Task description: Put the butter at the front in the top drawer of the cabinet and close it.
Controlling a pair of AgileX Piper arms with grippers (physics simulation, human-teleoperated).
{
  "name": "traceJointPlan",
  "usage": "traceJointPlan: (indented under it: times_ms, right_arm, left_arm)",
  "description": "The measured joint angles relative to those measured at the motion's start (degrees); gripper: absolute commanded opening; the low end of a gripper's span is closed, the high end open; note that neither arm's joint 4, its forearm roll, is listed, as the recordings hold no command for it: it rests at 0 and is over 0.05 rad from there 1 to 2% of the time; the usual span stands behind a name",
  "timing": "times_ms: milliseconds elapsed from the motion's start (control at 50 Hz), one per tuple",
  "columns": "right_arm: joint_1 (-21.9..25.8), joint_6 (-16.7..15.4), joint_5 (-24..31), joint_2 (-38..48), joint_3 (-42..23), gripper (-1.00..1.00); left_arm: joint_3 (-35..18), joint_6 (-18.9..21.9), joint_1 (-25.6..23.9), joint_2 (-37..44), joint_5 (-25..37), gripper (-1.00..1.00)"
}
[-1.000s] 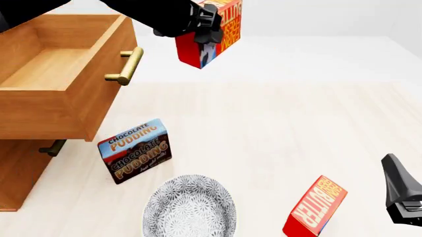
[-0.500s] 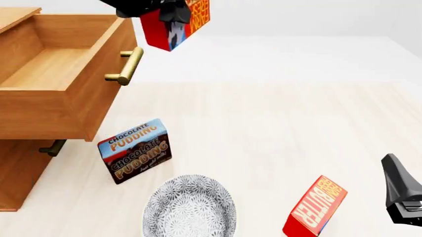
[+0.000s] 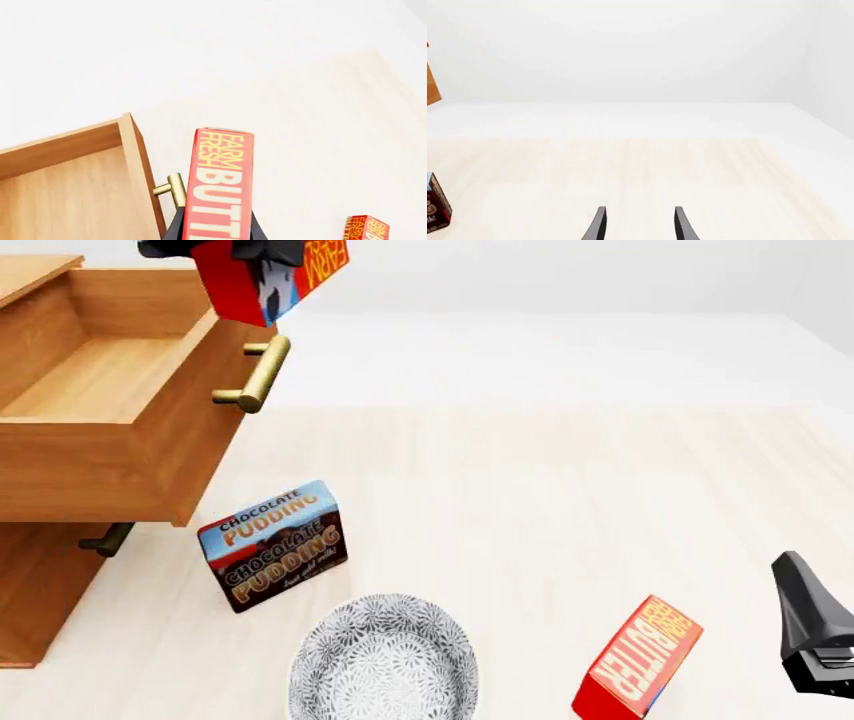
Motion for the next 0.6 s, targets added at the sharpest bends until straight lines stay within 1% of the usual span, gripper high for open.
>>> traceJointPlan:
  times_ms: [300,600]
  right_arm:
    - [0.0,0.0,0.0,-0.01,0.0,1.0]
    - [0.01,-0.01,0.0,0.0,0.0,1.0]
  left_arm:
    - [2.52,0.12,5.75,-4.43,1.6,-1.0]
    - [6.05,-0.68,10.51,-8.47,1.92,-1.0]
